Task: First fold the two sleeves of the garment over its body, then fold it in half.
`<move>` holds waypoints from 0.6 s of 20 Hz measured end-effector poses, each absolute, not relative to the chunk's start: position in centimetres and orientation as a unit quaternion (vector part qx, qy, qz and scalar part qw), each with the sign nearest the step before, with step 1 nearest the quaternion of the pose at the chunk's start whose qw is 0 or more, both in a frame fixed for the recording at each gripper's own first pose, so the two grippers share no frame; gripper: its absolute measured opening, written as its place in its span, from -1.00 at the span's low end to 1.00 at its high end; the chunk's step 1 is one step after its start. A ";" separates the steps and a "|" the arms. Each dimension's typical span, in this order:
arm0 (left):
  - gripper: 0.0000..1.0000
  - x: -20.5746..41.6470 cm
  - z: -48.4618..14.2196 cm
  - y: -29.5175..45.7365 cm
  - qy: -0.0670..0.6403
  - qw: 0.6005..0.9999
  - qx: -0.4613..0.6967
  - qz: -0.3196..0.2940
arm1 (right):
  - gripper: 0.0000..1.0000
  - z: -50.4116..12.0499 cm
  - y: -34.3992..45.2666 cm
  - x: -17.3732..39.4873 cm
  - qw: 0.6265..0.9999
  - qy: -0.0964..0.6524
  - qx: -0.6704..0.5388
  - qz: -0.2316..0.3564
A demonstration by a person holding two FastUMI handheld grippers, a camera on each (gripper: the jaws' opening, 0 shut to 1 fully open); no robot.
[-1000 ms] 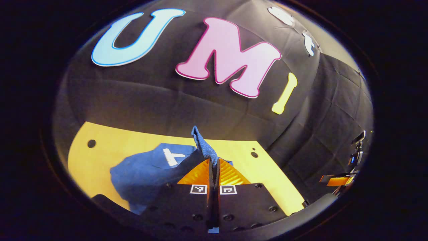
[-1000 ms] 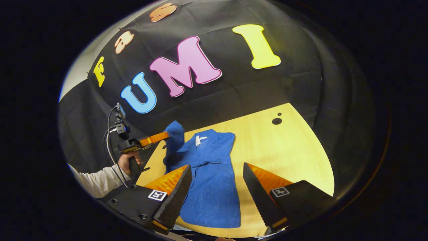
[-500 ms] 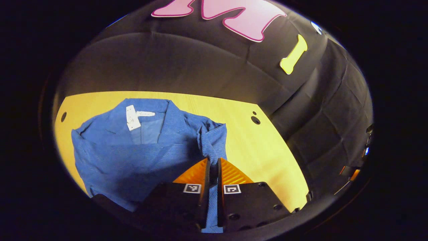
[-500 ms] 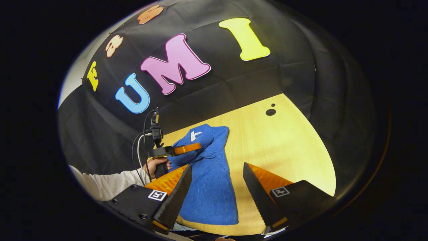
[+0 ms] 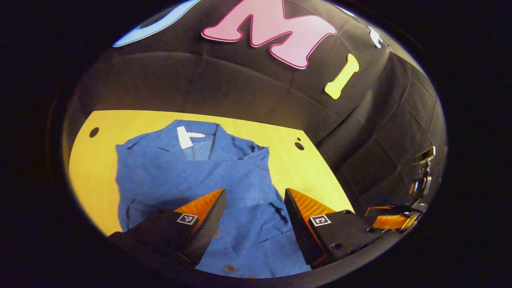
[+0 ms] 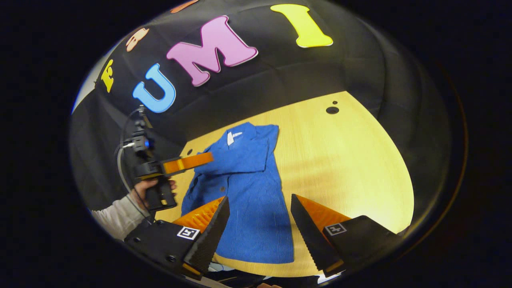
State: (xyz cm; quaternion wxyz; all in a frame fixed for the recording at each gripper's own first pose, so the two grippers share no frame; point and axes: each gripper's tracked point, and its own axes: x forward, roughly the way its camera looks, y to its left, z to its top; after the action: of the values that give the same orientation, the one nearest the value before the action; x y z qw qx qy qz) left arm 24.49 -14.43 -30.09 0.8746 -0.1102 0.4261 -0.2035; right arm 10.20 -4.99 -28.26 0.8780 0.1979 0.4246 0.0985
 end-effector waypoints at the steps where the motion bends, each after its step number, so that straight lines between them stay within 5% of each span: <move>1: 0.69 22.2 -30.0 -12.0 0.432 0.879 -0.094 -0.177 | 0.94 -29.2 -4.8 9.7 0.874 0.439 0.188 0.094; 7: 0.69 6.7 -33.1 0.6 0.516 0.855 -0.049 -0.026 | 0.94 -35.4 -4.3 5.3 0.849 0.513 0.113 0.057; 12: 0.70 -0.1 -37.5 4.1 0.583 0.807 -0.084 0.048 | 0.96 -39.8 -3.8 2.0 0.810 0.582 0.061 0.033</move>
State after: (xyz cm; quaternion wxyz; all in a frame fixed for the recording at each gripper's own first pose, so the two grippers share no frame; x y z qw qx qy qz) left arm -0.11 4.12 -37.45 0.8066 -0.0845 0.5830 0.0483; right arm 1.96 -3.78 -39.77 0.8103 0.0607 0.5820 0.0327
